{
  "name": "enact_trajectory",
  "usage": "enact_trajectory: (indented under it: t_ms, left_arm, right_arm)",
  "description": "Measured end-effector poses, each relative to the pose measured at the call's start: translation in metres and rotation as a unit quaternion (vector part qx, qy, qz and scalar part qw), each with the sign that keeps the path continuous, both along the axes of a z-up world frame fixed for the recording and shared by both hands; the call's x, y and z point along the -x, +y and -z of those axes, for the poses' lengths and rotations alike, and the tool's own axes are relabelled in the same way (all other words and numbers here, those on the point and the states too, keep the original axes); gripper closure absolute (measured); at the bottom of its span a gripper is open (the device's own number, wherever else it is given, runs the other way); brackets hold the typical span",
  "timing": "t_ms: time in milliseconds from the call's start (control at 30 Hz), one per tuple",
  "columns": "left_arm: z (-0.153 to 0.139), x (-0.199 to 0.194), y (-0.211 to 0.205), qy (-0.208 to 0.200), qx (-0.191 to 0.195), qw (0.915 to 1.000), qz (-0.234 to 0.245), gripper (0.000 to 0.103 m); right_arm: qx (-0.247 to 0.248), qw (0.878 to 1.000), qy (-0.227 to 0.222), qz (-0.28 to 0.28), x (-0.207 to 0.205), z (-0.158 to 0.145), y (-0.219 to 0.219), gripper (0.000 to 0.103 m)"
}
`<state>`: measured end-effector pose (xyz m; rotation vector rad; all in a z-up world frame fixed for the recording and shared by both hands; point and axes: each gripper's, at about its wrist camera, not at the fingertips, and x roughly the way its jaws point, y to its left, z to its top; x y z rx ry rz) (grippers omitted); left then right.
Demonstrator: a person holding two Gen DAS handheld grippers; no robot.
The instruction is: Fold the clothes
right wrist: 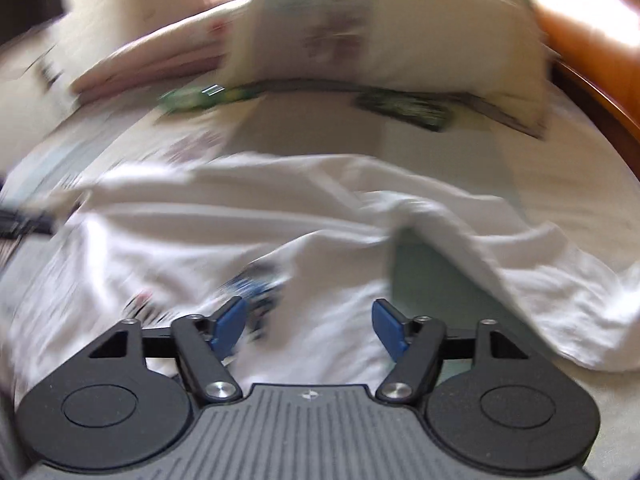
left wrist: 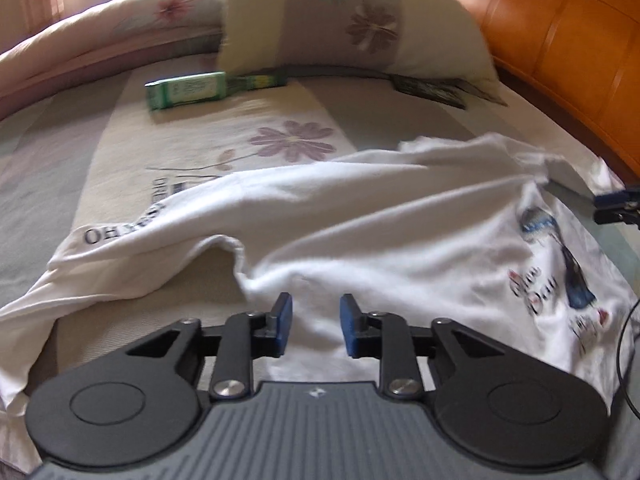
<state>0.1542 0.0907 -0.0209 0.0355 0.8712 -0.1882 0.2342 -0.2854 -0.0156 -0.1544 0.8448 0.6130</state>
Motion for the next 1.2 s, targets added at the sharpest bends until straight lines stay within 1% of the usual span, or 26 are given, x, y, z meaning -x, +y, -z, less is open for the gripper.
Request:
enact_trajectory:
  t_ms: [67, 100, 133, 200, 267, 300, 367, 400, 433, 500, 567, 600, 633, 667, 700, 800, 833, 900, 967, 1000, 1033, 1067, 1100, 1133, 1167, 1200]
  left_arm:
    - [0.011, -0.001, -0.032, 0.004, -0.01, 0.9992, 0.038, 0.069]
    - [0.016, -0.002, -0.048, 0.006, -0.015, 0.9982, 0.058, 0.068]
    - [0.021, -0.002, -0.063, 0.008, -0.019, 0.9968, 0.077, 0.064]
    - [0.035, 0.0, -0.083, 0.014, -0.031, 0.9947, 0.097, 0.064]
    - [0.041, 0.01, -0.086, 0.002, -0.048, 0.9935, 0.103, 0.063]
    - [0.042, 0.016, -0.084, -0.002, -0.053, 0.9932, 0.103, 0.059]
    - [0.04, 0.026, -0.075, 0.008, -0.06, 0.9938, 0.093, 0.052]
    - [0.041, 0.031, -0.069, 0.016, -0.064, 0.9942, 0.085, 0.045]
    - [0.041, 0.036, -0.062, 0.021, -0.064, 0.995, 0.074, 0.037]
    - [0.042, 0.044, -0.045, 0.035, -0.046, 0.997, 0.051, 0.032]
    - [0.041, 0.05, -0.033, 0.046, -0.033, 0.9979, 0.031, 0.031]
    - [0.038, 0.053, -0.031, 0.046, -0.035, 0.998, 0.025, 0.032]
    - [0.035, 0.054, -0.032, 0.04, -0.038, 0.9982, 0.024, 0.036]
    - [0.031, 0.055, -0.034, 0.029, -0.041, 0.9984, 0.026, 0.037]
    - [0.026, 0.053, -0.038, 0.018, -0.038, 0.9987, 0.028, 0.037]
    - [0.014, 0.042, -0.05, -0.01, -0.011, 0.9994, 0.032, 0.036]
    - [0.013, 0.036, -0.054, -0.015, -0.001, 0.9994, 0.032, 0.036]
    - [0.014, 0.022, -0.06, -0.016, 0.02, 0.9993, 0.027, 0.036]
    - [0.02, 0.007, -0.062, -0.009, 0.041, 0.999, 0.017, 0.036]
    - [0.025, 0.0, -0.06, -0.004, 0.049, 0.9987, 0.013, 0.036]
    - [0.03, -0.007, -0.058, 0.002, 0.054, 0.9985, 0.008, 0.036]
    - [0.037, -0.015, -0.055, 0.008, 0.052, 0.9986, 0.0, 0.036]
    - [0.043, -0.021, -0.05, 0.01, 0.038, 0.9992, -0.011, 0.036]
    - [0.046, -0.026, -0.043, 0.001, 0.02, 0.9996, -0.022, 0.036]
    - [0.048, -0.031, -0.036, -0.007, 0.002, 0.9995, -0.032, 0.032]
    - [0.05, -0.036, -0.028, -0.012, -0.012, 0.9988, -0.046, 0.032]
  right_arm:
    - [0.034, 0.999, -0.001, -0.037, 0.013, 0.013, 0.029, 0.027]
    - [0.052, 0.998, 0.003, -0.048, 0.017, 0.022, 0.042, 0.027]
    - [0.064, 0.997, 0.011, -0.052, 0.02, 0.031, 0.05, 0.027]
    - [0.076, 0.996, 0.024, -0.042, 0.027, 0.043, 0.052, 0.027]
    - [0.081, 0.996, 0.037, -0.021, 0.036, 0.052, 0.044, 0.019]
    - [0.086, 0.995, 0.047, -0.011, 0.043, 0.052, 0.036, 0.013]
    - [0.098, 0.993, 0.065, 0.007, 0.059, 0.053, 0.02, 0.01]
    - [0.108, 0.992, 0.066, 0.01, 0.07, 0.054, 0.014, 0.007]
    - [0.113, 0.992, 0.062, 0.013, 0.08, 0.054, 0.009, 0.006]
    - [0.113, 0.991, 0.07, 0.024, 0.09, 0.05, 0.0, 0.006]
    - [0.114, 0.99, 0.073, 0.035, 0.098, 0.044, -0.007, 0.008]
    - [0.119, 0.991, 0.055, 0.039, 0.1, 0.039, -0.006, 0.008]
    - [0.119, 0.991, 0.039, 0.04, 0.101, 0.033, -0.004, 0.008]
    - [0.1, 0.994, 0.027, 0.034, 0.099, 0.025, 0.0, 0.008]
    - [0.07, 0.997, 0.015, 0.024, 0.095, 0.016, 0.006, 0.008]
    - [-0.013, 1.0, -0.002, -0.004, 0.074, 0.0, 0.027, 0.008]
    - [-0.037, 0.999, 0.004, -0.005, 0.061, 0.0, 0.033, 0.008]
    - [-0.079, 0.996, 0.029, -0.003, 0.034, 0.007, 0.043, 0.008]
    - [-0.104, 0.993, 0.06, 0.009, 0.009, 0.02, 0.051, 0.008]
    - [-0.109, 0.991, 0.07, 0.012, -0.001, 0.028, 0.054, 0.008]
    - [-0.105, 0.992, 0.07, 0.019, -0.009, 0.035, 0.057, 0.008]
    - [-0.082, 0.994, 0.066, 0.034, -0.016, 0.044, 0.059, 0.008]
    - [-0.053, 0.996, 0.056, 0.051, -0.024, 0.051, 0.058, 0.009]
    - [-0.047, 0.997, 0.04, 0.049, -0.028, 0.053, 0.052, 0.012]
    - [-0.046, 0.997, 0.03, 0.049, -0.033, 0.055, 0.045, 0.012]
    - [-0.062, 0.996, 0.038, 0.053, -0.04, 0.053, 0.035, 0.015]
